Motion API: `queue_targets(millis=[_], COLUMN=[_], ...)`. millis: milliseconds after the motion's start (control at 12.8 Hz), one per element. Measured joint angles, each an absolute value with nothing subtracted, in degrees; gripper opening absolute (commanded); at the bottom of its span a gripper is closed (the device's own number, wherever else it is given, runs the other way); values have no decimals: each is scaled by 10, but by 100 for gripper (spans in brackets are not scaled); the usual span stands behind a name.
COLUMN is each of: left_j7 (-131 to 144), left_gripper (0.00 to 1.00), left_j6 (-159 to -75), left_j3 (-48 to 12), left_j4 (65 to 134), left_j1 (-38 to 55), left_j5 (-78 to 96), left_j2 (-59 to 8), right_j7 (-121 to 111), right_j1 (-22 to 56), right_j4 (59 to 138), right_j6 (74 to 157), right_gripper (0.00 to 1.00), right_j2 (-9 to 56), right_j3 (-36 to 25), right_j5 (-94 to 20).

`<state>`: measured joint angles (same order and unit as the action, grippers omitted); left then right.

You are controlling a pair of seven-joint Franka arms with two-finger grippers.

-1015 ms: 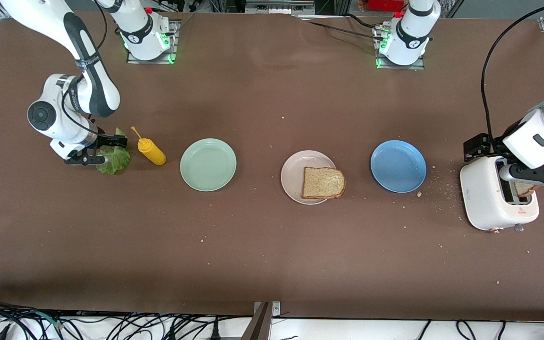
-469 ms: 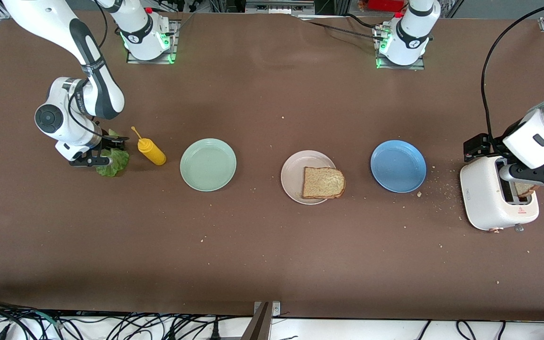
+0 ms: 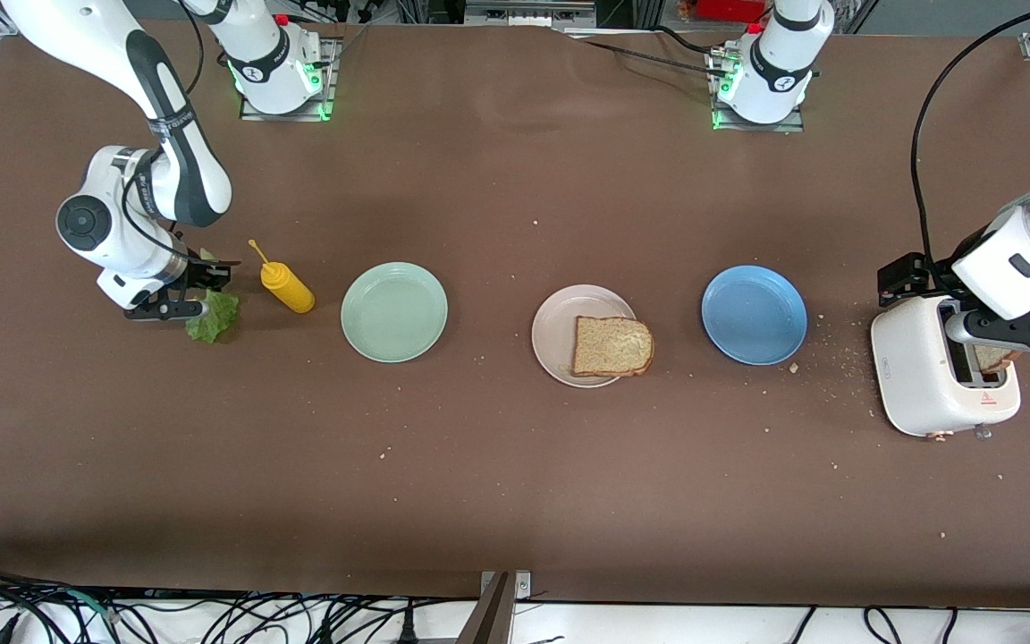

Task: Make sandwich in beige plate with both arms
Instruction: 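Lift the lettuce leaf and carry it over the beige plate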

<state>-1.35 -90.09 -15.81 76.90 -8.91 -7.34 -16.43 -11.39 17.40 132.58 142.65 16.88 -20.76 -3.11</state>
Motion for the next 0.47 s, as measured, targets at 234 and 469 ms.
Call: queue_targets(millis=[234, 469], left_j7=[-13, -13], left_gripper=[100, 100], left_j6=[-901, -901], left_j3=[-158, -158], left_j4=[769, 769], left_j1=[-89, -89], left_j5=[-73, -73], left_j2=[-164, -164], right_j7=[-132, -144], right_j1=[174, 173], right_j4=[1267, 1121], right_j6=[1315, 1124], right_gripper=[0, 0], right_j2=[128, 112], right_j3=[-209, -213], right_j5=[-31, -31])
